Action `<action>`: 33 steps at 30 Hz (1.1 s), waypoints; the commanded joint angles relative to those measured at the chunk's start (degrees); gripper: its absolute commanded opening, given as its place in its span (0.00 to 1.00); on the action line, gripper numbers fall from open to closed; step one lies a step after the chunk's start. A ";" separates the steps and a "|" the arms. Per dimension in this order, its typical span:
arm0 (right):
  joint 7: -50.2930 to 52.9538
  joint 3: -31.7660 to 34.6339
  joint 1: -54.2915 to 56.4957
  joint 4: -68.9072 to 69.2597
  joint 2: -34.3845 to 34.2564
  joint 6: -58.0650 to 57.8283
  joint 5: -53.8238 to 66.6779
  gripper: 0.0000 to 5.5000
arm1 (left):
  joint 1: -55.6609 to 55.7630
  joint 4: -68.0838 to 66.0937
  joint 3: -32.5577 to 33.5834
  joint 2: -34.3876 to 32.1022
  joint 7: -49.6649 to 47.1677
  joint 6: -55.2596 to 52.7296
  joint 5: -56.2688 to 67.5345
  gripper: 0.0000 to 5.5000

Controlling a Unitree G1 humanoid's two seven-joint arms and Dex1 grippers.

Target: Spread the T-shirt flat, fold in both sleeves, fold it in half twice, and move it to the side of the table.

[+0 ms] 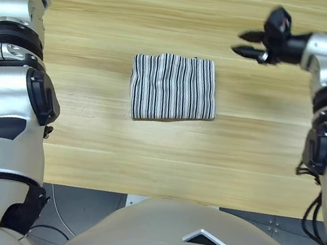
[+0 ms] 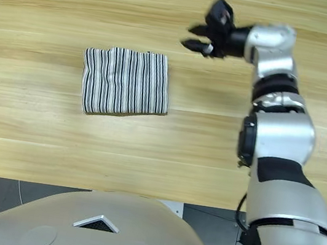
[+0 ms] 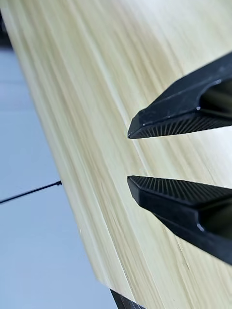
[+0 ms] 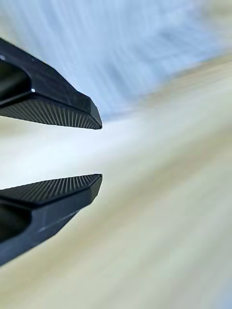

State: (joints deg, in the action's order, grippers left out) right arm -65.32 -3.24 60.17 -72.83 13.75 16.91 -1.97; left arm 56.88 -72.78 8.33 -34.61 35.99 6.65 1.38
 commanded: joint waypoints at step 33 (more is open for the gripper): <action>29.86 -13.31 -20.12 -6.44 30.39 -9.02 -20.08 0.31 | 1.05 -1.31 6.70 10.63 -19.79 5.02 4.78 0.26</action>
State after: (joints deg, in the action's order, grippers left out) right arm -39.11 -18.78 44.10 -77.26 45.03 9.20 -23.06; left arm 57.53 -72.82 13.69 -24.99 18.50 11.47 5.40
